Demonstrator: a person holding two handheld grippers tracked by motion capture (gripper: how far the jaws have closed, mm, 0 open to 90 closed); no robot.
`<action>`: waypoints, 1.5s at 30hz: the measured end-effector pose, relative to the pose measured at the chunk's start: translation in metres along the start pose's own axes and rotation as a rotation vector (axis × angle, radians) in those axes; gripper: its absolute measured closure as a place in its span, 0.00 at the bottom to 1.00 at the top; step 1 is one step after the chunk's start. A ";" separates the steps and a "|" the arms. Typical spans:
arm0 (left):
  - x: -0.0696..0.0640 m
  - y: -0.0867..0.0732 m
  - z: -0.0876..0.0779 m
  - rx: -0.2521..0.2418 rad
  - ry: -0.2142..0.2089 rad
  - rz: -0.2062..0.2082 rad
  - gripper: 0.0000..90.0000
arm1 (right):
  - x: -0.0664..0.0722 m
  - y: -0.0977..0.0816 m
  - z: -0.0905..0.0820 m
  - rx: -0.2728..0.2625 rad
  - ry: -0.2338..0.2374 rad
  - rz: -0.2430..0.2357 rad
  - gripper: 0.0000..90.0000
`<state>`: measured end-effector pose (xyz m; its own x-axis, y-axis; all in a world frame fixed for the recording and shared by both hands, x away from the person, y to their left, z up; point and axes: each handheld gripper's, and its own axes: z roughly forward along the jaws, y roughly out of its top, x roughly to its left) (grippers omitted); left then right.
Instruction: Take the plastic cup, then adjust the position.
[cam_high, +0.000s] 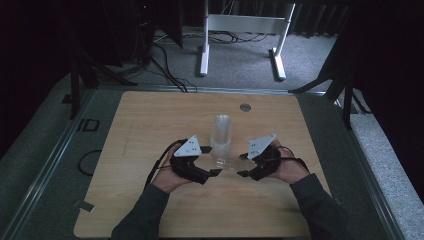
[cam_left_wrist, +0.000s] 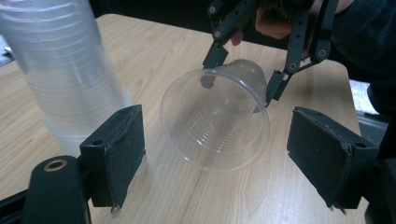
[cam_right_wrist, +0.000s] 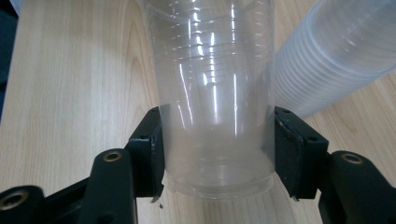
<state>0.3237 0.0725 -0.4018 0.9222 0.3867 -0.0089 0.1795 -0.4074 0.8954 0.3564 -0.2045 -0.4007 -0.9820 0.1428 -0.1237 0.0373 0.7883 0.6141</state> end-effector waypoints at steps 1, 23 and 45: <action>0.000 -0.001 -0.002 -0.005 0.006 -0.003 0.22 | 0.000 -0.001 0.000 -0.015 -0.003 0.009 0.47; 0.007 -0.013 -0.012 -0.031 0.043 -0.048 0.22 | -0.003 -0.010 -0.005 -0.279 -0.030 0.129 0.47; 0.006 -0.008 -0.002 -0.088 0.035 -0.074 0.24 | -0.001 -0.013 -0.003 -0.460 0.005 0.192 0.47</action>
<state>0.3273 0.0800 -0.4075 0.8948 0.4422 -0.0621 0.2140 -0.3028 0.9287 0.3567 -0.2164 -0.4064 -0.9663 0.2558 0.0284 0.1331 0.4023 0.9058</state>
